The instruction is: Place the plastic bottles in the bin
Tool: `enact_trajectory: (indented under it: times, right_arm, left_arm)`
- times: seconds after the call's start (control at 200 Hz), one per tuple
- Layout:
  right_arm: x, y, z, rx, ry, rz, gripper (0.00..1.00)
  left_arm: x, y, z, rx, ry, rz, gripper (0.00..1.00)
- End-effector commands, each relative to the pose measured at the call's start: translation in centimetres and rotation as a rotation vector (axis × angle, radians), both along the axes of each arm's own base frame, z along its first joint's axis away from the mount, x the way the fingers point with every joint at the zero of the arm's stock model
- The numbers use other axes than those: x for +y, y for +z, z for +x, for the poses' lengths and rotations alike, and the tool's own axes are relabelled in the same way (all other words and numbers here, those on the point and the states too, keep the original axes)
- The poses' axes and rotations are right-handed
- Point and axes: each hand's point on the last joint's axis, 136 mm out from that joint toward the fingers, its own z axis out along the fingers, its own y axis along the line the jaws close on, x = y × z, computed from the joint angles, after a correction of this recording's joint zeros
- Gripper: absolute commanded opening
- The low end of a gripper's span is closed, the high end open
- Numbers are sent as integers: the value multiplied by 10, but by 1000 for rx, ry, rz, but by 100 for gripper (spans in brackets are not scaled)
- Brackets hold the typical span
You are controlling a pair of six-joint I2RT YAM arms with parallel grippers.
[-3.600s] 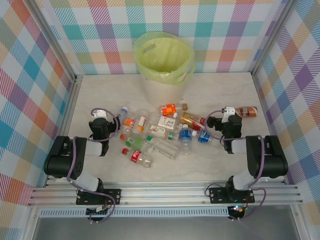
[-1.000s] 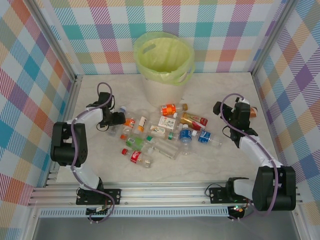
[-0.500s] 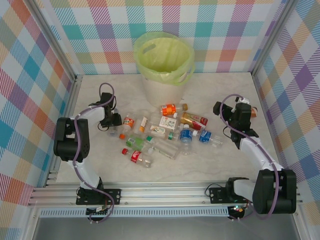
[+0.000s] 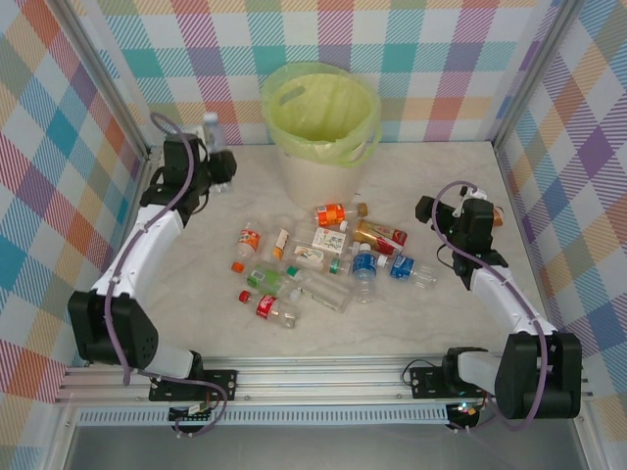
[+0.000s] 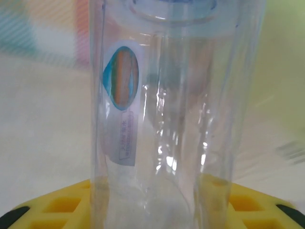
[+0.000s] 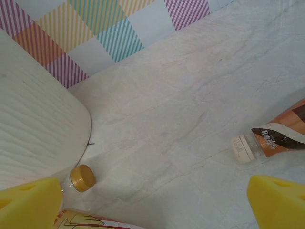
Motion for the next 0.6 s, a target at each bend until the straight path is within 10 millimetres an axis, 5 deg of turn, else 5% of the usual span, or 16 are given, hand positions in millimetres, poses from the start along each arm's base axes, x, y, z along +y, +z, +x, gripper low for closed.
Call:
enact_trajectory:
  times: [0.0,0.09,0.21,0.365,0.595]
  right_arm:
    - [7,28,7,-68,26,39,100]
    - [9,30,5,-65,37,40,100]
    - [15,32,3,-59,69,45,100]
    - [21,36,0,-46,105,54,100]
    - [14,38,-8,6,69,41,100]
  left_arm:
    - [-47,115,-2,-347,-148,-186,42]
    - [-72,158,2,-469,-218,-264,43]
    - [-107,174,25,-496,-267,-288,42]
    - [-152,159,70,-421,-319,-282,42]
    - [-198,102,120,-251,-284,-147,44]
